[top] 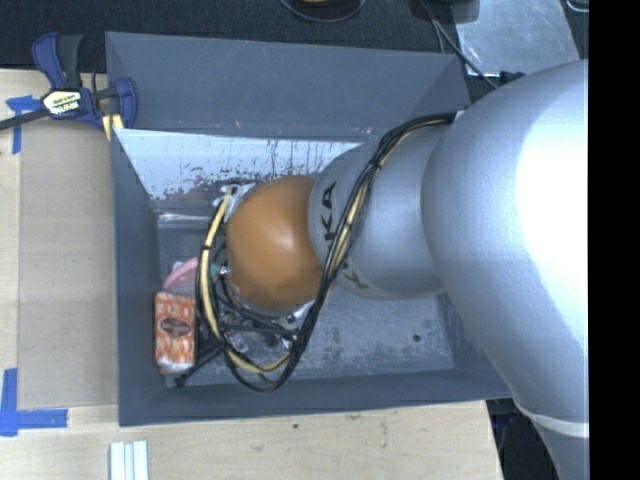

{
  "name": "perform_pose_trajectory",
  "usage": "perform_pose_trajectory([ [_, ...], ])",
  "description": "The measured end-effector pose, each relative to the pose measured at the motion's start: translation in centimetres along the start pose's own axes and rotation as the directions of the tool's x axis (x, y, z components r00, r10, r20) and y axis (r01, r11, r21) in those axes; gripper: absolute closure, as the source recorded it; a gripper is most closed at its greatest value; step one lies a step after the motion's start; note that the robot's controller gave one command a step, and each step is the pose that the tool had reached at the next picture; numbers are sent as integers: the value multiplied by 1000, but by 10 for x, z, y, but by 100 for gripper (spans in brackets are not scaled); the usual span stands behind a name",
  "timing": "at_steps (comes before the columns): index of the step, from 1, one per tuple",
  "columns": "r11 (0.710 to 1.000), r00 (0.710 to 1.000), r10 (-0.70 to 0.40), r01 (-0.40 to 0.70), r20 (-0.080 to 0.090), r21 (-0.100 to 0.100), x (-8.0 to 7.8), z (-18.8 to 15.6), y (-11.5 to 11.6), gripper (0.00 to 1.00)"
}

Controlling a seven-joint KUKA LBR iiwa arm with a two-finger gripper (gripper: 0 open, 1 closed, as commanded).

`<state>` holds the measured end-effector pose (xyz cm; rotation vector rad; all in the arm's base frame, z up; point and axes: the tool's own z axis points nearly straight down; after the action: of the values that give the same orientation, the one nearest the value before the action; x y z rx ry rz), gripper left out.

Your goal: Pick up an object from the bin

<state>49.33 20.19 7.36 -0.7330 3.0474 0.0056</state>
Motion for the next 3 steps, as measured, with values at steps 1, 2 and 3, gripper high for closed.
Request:
perform_pose_trajectory([
  [1, 1000, 1000, 3, -3, -8, 0, 2, -19, 0, 100],
  [2, 1000, 1000, 4, -4, 3, 1, -1, -37, 0, 100],
  [3, 1000, 1000, 4, -4, 2, 1, -1, -46, 0, 100],
])
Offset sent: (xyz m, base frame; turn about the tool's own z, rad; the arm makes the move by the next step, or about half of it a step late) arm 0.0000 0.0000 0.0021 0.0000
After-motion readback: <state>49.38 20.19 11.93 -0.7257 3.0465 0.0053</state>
